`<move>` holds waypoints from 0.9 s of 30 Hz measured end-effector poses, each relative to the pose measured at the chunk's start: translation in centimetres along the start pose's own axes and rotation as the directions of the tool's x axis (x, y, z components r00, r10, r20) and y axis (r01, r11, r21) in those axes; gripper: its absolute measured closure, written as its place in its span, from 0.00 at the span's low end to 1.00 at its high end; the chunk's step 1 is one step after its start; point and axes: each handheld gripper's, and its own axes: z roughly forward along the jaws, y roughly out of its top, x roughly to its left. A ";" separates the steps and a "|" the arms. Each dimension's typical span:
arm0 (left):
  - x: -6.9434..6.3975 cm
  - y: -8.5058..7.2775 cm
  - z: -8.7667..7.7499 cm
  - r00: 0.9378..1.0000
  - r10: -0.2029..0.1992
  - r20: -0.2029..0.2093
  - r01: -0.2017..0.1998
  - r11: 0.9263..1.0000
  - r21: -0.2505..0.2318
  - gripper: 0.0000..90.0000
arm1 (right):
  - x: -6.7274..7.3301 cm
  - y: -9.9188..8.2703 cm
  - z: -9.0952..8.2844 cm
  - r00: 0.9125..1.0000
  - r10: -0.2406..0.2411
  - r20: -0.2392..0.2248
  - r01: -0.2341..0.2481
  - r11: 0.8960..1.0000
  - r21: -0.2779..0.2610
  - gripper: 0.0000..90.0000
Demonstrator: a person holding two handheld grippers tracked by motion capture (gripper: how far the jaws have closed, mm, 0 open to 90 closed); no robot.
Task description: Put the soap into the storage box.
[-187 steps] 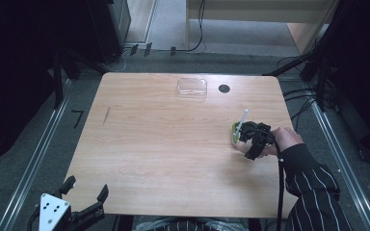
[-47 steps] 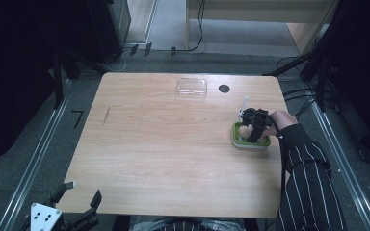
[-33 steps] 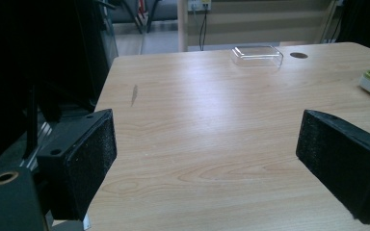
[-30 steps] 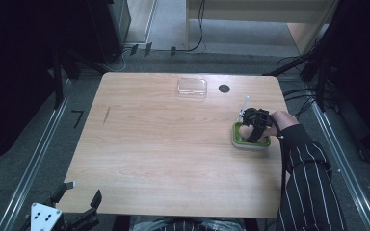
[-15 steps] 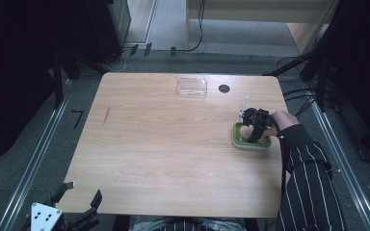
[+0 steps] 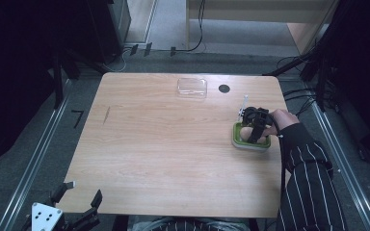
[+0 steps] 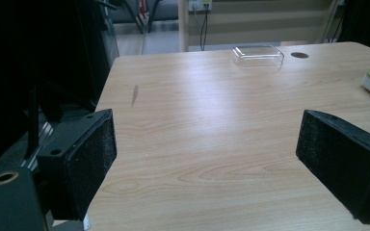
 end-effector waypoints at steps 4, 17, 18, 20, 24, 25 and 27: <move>-0.2 0.1 0.0 1.000 0.009 0.002 -0.009 1.000 0.002 0.08 | -0.1 -0.3 0.0 1.000 0.023 -0.008 -0.023 1.000 -0.002 0.23; 0.1 0.1 0.2 1.000 -0.006 0.016 0.006 1.000 -0.008 0.08 | 0.3 -0.8 -0.7 0.995 0.090 -0.034 -0.090 0.996 -0.006 0.15; 0.0 0.1 0.4 1.000 0.006 0.020 -0.006 1.000 -0.005 0.08 | 0.5 -0.8 -1.0 0.994 0.101 -0.034 -0.102 0.994 -0.024 0.13; -0.1 0.1 0.5 1.000 0.011 0.025 -0.011 1.000 -0.002 0.08 | 0.8 -0.9 -1.2 0.992 0.121 -0.047 -0.123 0.992 -0.029 0.12; 0.1 0.1 0.5 1.000 0.001 0.028 -0.001 1.000 -0.006 0.08 | 1.1 -1.0 -1.4 0.988 0.150 -0.041 -0.152 0.988 -0.027 0.07; 0.1 0.1 0.5 1.000 0.001 0.029 0.000 1.000 -0.007 0.08 | 1.2 -1.1 -1.5 0.987 0.155 -0.044 -0.156 0.987 -0.028 0.06; 0.1 0.1 0.5 0.999 0.003 0.032 -0.003 1.000 -0.006 0.08 | 1.6 -1.1 -1.7 0.984 0.172 -0.037 -0.173 0.984 -0.033 0.05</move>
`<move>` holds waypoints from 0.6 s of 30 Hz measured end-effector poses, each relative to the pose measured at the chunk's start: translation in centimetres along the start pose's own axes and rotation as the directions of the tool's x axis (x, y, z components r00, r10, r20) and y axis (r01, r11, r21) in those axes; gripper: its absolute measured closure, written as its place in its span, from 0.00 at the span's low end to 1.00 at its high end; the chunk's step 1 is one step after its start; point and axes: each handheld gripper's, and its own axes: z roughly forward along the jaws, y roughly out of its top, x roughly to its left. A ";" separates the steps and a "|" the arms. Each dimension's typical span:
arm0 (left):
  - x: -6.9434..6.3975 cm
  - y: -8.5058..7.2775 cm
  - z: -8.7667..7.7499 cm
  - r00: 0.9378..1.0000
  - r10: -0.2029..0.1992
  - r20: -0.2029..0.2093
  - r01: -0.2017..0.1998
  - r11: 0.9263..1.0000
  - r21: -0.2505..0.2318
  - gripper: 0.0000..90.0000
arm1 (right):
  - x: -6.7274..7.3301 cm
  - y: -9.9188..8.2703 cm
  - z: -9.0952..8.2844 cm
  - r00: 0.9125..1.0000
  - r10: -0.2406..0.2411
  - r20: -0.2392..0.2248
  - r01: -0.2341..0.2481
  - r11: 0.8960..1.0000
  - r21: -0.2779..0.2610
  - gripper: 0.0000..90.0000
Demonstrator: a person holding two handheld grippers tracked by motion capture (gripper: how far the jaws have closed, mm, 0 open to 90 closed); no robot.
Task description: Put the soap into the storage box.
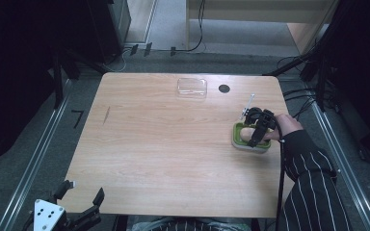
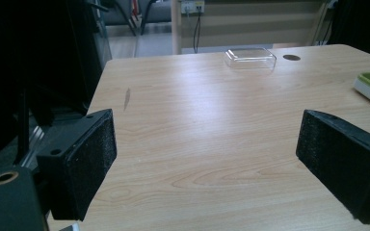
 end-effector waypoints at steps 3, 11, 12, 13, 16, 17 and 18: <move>0.0 0.0 0.1 1.000 -0.001 0.003 0.002 1.000 -0.002 0.08 | 0.6 -0.2 -0.4 1.000 0.017 0.013 -0.017 1.000 -0.009 0.05; -0.1 0.1 0.4 1.000 0.003 0.012 -0.003 1.000 -0.001 0.08 | 2.0 -0.8 -0.7 0.998 0.063 0.015 -0.063 0.998 -0.014 0.02; -0.2 0.2 0.5 1.000 0.005 0.015 -0.005 1.000 0.000 0.08 | 2.2 -0.9 -0.8 0.998 0.063 0.024 -0.062 0.998 -0.011 0.02; -0.2 0.2 0.6 1.000 0.005 0.016 -0.005 1.000 -0.002 0.08 | 2.4 -1.0 -0.9 0.997 0.078 0.028 -0.078 0.997 -0.015 0.02; -0.2 0.2 0.7 1.000 0.008 0.018 -0.008 1.000 0.000 0.08 | 2.8 -1.3 -1.2 0.994 0.104 0.032 -0.103 0.994 -0.033 0.03; -0.2 0.2 0.7 1.000 0.008 0.019 -0.008 1.000 0.000 0.08 | 2.9 -1.4 -1.3 0.994 0.104 0.034 -0.103 0.994 -0.032 0.03; -0.2 0.2 0.7 1.000 0.008 0.020 -0.008 1.000 -0.002 0.08 | 3.1 -1.5 -1.4 0.993 0.111 0.038 -0.110 0.993 -0.032 0.03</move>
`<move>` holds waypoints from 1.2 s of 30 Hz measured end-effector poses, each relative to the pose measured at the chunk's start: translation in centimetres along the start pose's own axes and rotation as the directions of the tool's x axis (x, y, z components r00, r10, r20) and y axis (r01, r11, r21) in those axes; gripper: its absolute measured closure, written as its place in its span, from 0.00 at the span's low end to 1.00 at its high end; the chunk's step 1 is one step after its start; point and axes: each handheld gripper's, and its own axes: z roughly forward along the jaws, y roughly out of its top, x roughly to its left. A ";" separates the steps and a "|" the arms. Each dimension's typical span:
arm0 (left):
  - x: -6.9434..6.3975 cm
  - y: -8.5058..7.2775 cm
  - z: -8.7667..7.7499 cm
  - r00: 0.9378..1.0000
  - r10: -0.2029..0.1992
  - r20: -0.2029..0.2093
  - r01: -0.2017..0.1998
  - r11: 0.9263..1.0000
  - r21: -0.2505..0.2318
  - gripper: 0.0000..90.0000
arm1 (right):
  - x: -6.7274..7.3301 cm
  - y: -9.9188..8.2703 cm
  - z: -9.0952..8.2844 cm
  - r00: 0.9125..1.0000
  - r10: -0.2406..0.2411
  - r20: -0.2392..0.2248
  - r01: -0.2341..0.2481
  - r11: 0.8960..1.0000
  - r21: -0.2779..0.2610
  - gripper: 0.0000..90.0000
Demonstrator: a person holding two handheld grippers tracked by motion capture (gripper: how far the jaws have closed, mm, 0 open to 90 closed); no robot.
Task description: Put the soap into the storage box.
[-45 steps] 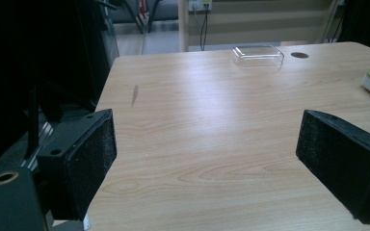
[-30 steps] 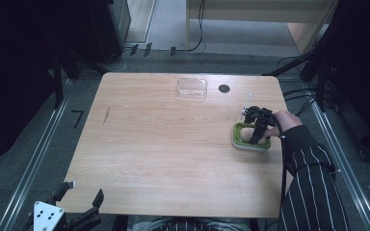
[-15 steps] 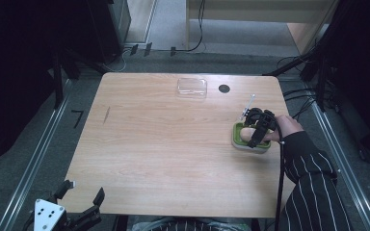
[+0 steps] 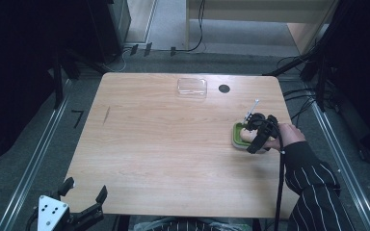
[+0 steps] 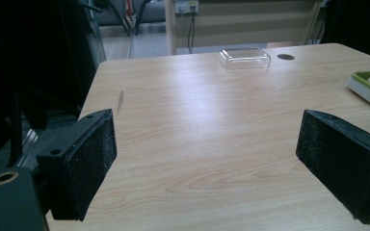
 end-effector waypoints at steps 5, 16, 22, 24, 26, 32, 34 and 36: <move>0.0 0.0 0.1 1.000 0.000 0.004 0.000 1.000 0.004 0.08 | 0.9 -0.6 -0.1 0.999 0.033 0.007 -0.033 0.999 -0.009 0.03; 0.0 0.1 0.2 1.000 0.003 0.007 -0.003 1.000 0.002 0.08 | 2.9 -2.4 0.1 0.996 0.084 0.020 -0.084 0.996 -0.007 0.03; -0.1 0.1 0.2 1.000 0.003 0.009 -0.003 1.000 0.001 0.08 | 3.5 -3.5 0.4 0.995 0.093 0.024 -0.093 0.996 -0.004 0.03; -0.1 0.1 0.3 1.000 0.003 0.010 -0.003 1.000 0.002 0.08 | 3.9 -3.8 0.6 0.995 0.091 0.026 -0.091 0.996 0.006 0.03; -0.1 0.1 0.3 1.000 0.005 0.011 -0.005 1.000 0.003 0.08 | 4.0 -4.1 0.8 0.995 0.093 0.032 -0.093 0.996 0.010 0.03; -0.2 0.2 0.5 1.000 0.006 0.016 -0.006 1.000 0.001 0.08 | 4.8 -5.2 1.4 0.995 0.097 0.031 -0.097 0.995 0.011 0.03; -0.2 0.2 0.5 1.000 0.005 0.017 -0.005 1.000 0.000 0.08 | 5.2 -5.7 1.6 0.995 0.093 0.037 -0.094 0.995 0.018 0.03; -0.2 0.2 0.5 1.000 0.006 0.017 -0.006 1.000 -0.001 0.08 | 5.5 -6.0 1.8 0.995 0.095 0.039 -0.095 0.995 0.014 0.03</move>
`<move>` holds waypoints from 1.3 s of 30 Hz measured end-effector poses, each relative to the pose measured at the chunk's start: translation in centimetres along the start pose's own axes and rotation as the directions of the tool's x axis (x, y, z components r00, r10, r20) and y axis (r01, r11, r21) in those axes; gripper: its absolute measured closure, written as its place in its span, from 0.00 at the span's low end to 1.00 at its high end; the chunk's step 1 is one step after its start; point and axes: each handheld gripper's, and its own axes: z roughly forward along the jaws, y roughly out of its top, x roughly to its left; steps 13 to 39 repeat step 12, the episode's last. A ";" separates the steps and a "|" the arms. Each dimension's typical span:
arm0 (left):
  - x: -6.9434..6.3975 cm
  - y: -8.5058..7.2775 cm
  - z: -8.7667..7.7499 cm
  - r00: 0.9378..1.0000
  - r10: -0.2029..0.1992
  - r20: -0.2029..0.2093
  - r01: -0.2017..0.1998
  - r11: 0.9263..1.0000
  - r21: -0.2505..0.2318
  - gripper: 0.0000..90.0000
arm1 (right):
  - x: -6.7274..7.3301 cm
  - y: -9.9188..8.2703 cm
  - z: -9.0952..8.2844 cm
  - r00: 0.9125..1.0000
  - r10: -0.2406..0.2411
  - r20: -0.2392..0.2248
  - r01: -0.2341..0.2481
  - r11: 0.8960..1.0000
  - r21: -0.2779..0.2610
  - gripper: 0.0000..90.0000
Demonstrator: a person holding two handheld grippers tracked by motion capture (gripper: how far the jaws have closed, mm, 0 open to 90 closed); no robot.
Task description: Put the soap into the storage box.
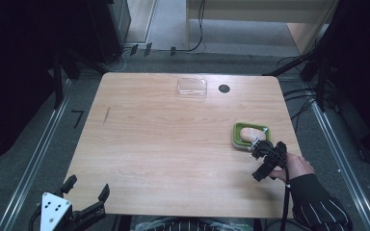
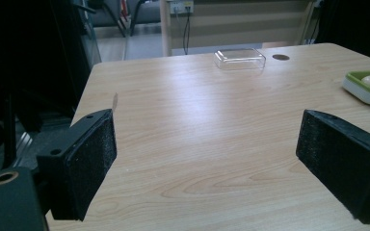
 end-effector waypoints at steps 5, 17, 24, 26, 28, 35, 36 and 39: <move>0.0 0.0 0.1 1.000 0.003 0.006 -0.003 1.000 0.000 0.08 | 0.3 -1.0 0.7 1.000 0.006 -0.010 -0.006 1.000 0.018 0.03; -0.2 0.2 0.3 1.000 0.005 0.007 -0.005 1.000 0.003 0.08 | 0.3 -1.6 0.9 1.000 -0.001 0.006 0.000 1.000 0.019 0.03; -0.2 0.2 0.3 1.000 0.005 0.007 -0.005 1.000 0.003 0.08 | 0.3 -1.6 0.9 1.000 -0.001 0.006 0.000 1.000 0.019 0.03; -0.2 0.2 0.3 1.000 0.005 0.007 -0.005 1.000 0.003 0.08 | 0.3 -1.6 0.9 1.000 -0.001 0.006 0.000 1.000 0.019 0.03; -0.2 0.2 0.3 1.000 0.005 0.007 -0.005 1.000 0.003 0.08 | 0.3 -1.6 0.9 1.000 -0.001 0.006 0.000 1.000 0.019 0.03; -0.2 0.2 0.3 1.000 0.005 0.007 -0.005 1.000 0.003 0.08 | 0.3 -1.6 0.9 1.000 -0.001 0.006 0.000 1.000 0.019 0.03; -0.2 0.2 0.3 1.000 0.005 0.007 -0.005 1.000 0.003 0.08 | 0.3 -1.6 0.9 1.000 -0.001 0.006 0.000 1.000 0.019 0.03; -0.2 0.2 0.3 1.000 0.005 0.007 -0.005 1.000 0.003 0.08 | 0.3 -1.6 0.9 1.000 -0.001 0.006 0.000 1.000 0.019 0.03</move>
